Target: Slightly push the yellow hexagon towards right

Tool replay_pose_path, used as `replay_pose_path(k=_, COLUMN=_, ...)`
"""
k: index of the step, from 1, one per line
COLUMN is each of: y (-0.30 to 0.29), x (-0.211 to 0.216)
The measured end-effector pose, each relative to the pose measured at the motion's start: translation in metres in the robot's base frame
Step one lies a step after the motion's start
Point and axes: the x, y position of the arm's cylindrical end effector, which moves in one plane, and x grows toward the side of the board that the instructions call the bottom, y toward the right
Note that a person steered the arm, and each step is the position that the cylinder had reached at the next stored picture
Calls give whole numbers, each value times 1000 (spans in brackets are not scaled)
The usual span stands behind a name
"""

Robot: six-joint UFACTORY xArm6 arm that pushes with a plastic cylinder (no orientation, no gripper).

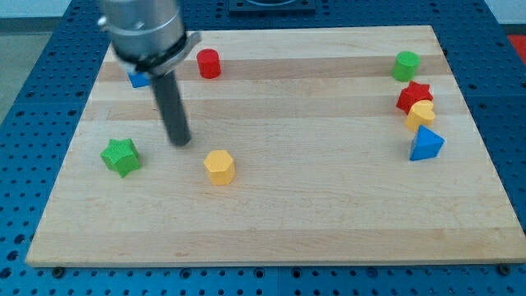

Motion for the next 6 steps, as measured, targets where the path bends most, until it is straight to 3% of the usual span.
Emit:
replay_pose_path(k=1, y=-1, x=35)
replay_pose_path(k=2, y=0, x=32)
replay_pose_path(k=3, y=45, x=10)
replay_pose_path(k=6, y=166, x=4)
